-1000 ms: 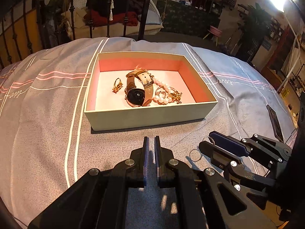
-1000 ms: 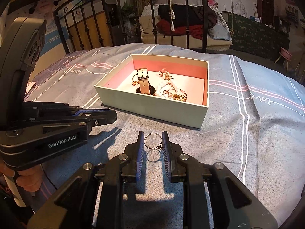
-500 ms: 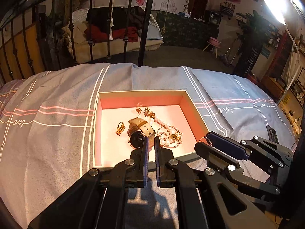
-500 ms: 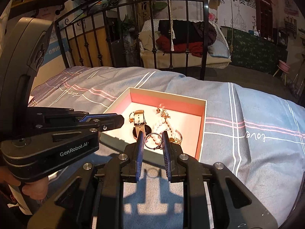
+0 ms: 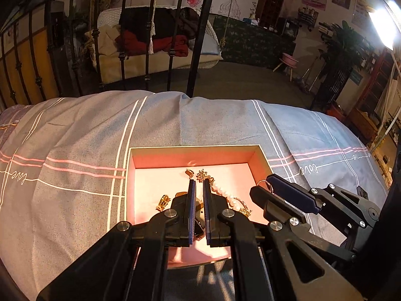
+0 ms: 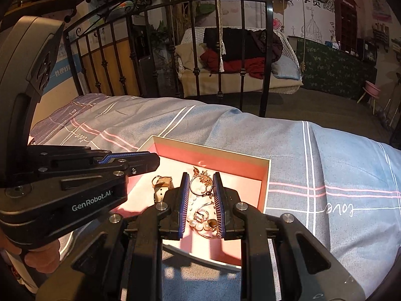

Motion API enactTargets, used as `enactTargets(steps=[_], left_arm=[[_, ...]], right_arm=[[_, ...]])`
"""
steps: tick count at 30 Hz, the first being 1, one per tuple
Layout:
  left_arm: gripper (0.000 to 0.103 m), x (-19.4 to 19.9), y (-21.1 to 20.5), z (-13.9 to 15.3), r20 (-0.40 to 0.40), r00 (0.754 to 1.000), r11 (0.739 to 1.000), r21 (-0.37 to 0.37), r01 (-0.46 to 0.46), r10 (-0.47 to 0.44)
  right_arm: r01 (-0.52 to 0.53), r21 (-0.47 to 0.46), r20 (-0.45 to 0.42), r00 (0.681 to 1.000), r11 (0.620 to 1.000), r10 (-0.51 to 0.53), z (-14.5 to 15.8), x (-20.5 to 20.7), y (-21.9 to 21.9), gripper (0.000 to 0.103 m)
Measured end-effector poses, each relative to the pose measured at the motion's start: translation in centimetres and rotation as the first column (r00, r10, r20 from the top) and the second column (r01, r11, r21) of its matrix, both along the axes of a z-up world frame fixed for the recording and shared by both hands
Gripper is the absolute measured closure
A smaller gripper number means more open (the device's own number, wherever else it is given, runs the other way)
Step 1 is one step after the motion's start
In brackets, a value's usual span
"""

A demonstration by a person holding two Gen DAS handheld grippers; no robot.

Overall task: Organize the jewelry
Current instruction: 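Lift the silver ring and carry it over the box with the right gripper, then open the right gripper to drop the silver ring into the box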

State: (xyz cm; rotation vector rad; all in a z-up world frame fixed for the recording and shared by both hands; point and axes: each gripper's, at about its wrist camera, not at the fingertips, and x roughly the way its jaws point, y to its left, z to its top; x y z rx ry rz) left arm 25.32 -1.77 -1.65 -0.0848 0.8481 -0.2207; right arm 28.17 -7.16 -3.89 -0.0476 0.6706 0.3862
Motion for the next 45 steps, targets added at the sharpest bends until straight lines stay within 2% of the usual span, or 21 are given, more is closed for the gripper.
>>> enactTargets(steps=[10, 28, 30, 32, 37, 38, 39, 40, 42, 44, 45], left_arm=[[0.097, 1.5, -0.2, -1.5, -0.049, 0.999, 1.0, -0.004, 0.001, -0.002], [0.097, 2.8, -0.6, -2.5, -0.088, 0.996, 1.0, 0.013, -0.008, 0.009], [0.095, 2.9, -0.7, -2.6, -0.09, 0.996, 1.0, 0.015, -0.006, 0.007], [0.081, 3.1, -0.9, -2.7, -0.093, 0.996, 1.0, 0.027, -0.004, 0.007], [0.079, 3.5, -1.7, -3.0, -0.095, 0.995, 0.998, 0.055, 0.018, -0.012], [0.072, 3.6, -1.7, -3.1, -0.1, 0.995, 0.998, 0.054, 0.016, -0.01], [0.066, 3.6, -1.6, -3.1, -0.103, 0.995, 0.999, 0.049, 0.011, -0.006], [0.056, 3.6, -1.6, -3.0, -0.1, 0.995, 0.999, 0.049, 0.003, 0.002], [0.047, 3.5, -1.6, -2.9, -0.085, 0.996, 0.998, 0.066, -0.008, 0.013], [0.036, 3.4, -1.8, -2.7, -0.074, 0.997, 0.996, 0.084, -0.01, 0.016], [0.034, 3.4, -1.8, -2.6, -0.069, 0.997, 0.996, 0.086, -0.01, 0.016]], right_arm=[[0.006, -0.002, -0.06, 0.998, 1.0, -0.006, -2.2, 1.5, 0.2, 0.083], [-0.005, -0.011, -0.083, 0.997, 1.0, 0.004, -2.9, 2.3, 0.4, 0.083], [-0.009, -0.011, -0.089, 0.996, 1.0, 0.008, -3.0, 2.3, 0.4, 0.083], [-0.01, -0.013, -0.093, 0.996, 1.0, 0.009, -3.2, 2.4, 0.5, 0.083], [-0.008, -0.009, -0.097, 0.995, 1.0, 0.007, -3.4, 2.5, 0.5, 0.083], [-0.008, -0.007, -0.097, 0.995, 1.0, 0.007, -3.4, 2.5, 0.4, 0.082], [-0.007, -0.005, -0.096, 0.995, 1.0, 0.006, -3.4, 2.4, 0.4, 0.079], [-0.005, -0.004, -0.093, 0.996, 1.0, 0.004, -3.4, 2.4, 0.3, 0.075], [-0.002, -0.002, -0.075, 0.997, 1.0, 0.001, -3.2, 2.1, 0.3, 0.044], [0.003, -0.002, -0.051, 0.999, 1.0, -0.003, -2.9, 1.8, 0.4, 0.032], [0.003, -0.001, -0.046, 0.999, 1.0, -0.003, -2.8, 1.8, 0.4, 0.03]])
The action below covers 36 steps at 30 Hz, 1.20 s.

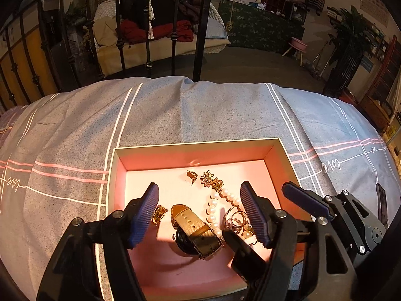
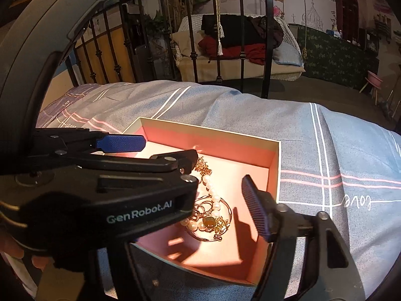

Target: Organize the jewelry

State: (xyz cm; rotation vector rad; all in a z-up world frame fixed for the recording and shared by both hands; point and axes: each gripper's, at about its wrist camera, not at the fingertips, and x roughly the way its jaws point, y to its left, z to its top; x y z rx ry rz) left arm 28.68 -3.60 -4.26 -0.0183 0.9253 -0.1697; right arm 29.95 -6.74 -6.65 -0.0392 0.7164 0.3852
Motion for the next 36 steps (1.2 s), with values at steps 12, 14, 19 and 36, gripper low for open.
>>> enactTargets(steps=[12, 14, 19, 36], left_arm=[[0.026, -2.1, 0.2, 1.2, 0.001, 1.0, 1.0, -0.012, 0.017, -0.017], [0.022, -3.5, 0.4, 1.9, 0.026, 0.999, 0.999, -0.029, 0.027, -0.027], [0.016, -8.2, 1.1, 4.0, 0.163, 0.986, 0.997, -0.062, 0.037, -0.026], [0.007, -23.8, 4.8, 6.9, 0.535, 0.838, 0.993, -0.092, -0.068, 0.107]], right_arm=[[0.01, 0.018, 0.011, 1.0, 1.0, -0.01, 0.5, -1.8, -0.4, 0.006], [0.019, -0.01, 0.032, 0.999, 1.0, -0.019, 0.5, -2.9, -0.4, 0.006], [0.059, -0.032, 0.128, 0.99, 0.998, -0.055, 0.6, -7.0, -1.1, 0.006], [0.218, 0.17, 0.527, 0.804, 0.961, -0.276, 5.4, -22.5, -6.0, 0.006]])
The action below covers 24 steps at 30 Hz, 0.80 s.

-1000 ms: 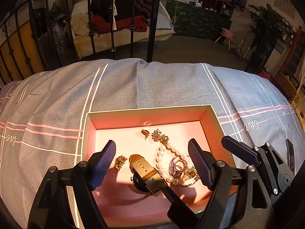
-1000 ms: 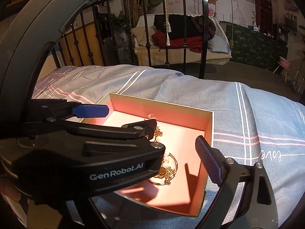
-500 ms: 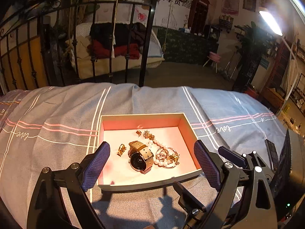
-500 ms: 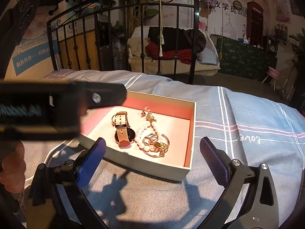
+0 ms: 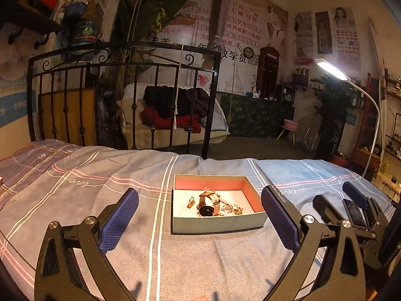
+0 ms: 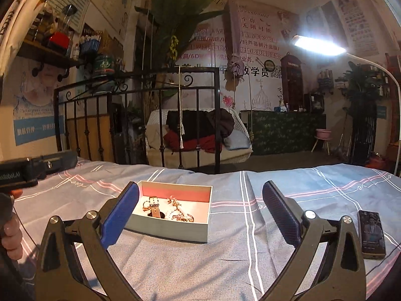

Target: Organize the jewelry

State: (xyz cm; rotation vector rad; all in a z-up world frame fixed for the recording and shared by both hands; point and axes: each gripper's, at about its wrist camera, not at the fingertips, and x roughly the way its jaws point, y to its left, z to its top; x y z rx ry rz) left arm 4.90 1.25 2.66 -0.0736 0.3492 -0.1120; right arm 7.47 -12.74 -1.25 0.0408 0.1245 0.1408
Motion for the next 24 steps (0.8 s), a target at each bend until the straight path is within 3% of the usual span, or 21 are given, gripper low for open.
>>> enactTargets(steps=[5, 24], left_arm=[[0.007, -0.16, -0.02, -0.29, -0.003, 1.0, 1.0, 0.01, -0.016, 0.016], [0.007, -0.57, -0.21, -0.7, -0.01, 1.0, 1.0, 0.028, -0.008, 0.009]], right_arm=[[-0.022, -0.01, 0.029, 0.999, 1.0, 0.022, 0.89, -1.12, 0.02, 0.006], [-0.029, -0.014, 0.007, 1.0, 0.999, 0.029, 1.06, -0.58, 0.31, 0.006]])
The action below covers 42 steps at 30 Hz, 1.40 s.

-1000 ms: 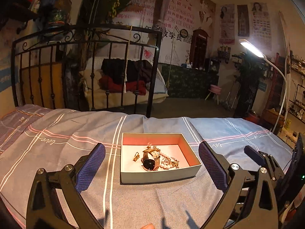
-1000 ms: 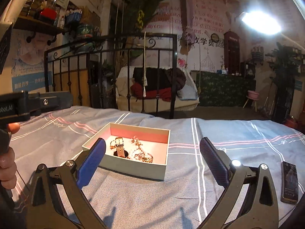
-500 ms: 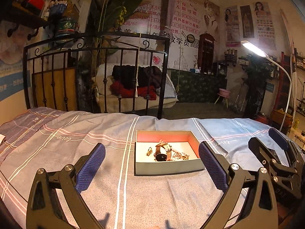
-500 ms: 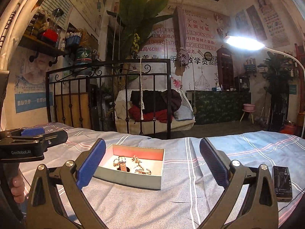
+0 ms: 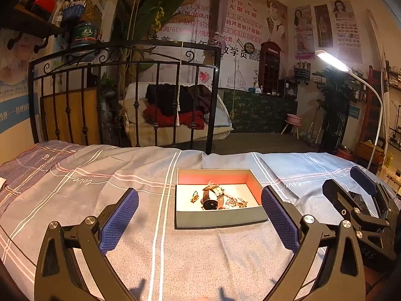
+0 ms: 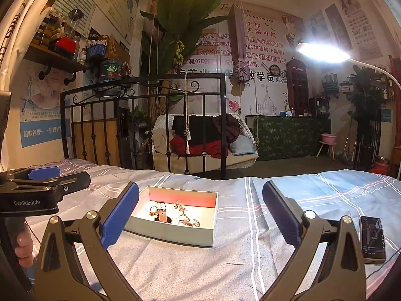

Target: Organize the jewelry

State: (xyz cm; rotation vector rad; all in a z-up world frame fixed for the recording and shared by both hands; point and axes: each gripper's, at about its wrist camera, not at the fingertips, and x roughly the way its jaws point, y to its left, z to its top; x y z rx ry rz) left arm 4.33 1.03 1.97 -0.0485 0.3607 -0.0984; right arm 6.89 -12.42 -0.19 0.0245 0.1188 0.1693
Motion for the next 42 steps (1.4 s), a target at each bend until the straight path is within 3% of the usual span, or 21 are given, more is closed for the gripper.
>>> enactTargets(steps=[15, 25, 42], left_arm=[[0.007, -0.16, -0.35, -0.24, -0.011, 1.0, 1.0, 0.013, 0.007, -0.007], [0.007, 0.05, 0.48, 0.17, -0.008, 0.999, 0.999, -0.009, -0.046, 0.046], [0.007, 0.06, 0.0, -0.37, -0.008, 0.999, 0.999, 0.035, -0.039, 0.039]], right_arm=[[0.007, 0.011, -0.013, 1.0, 1.0, -0.007, -0.14, 0.19, -0.09, 0.006], [-0.01, 0.006, -0.027, 1.0, 1.0, 0.01, -0.1, 0.34, 0.0, 0.006], [-0.018, 0.001, -0.043, 0.999, 1.0, 0.018, -0.22, 0.47, 0.08, 0.006]])
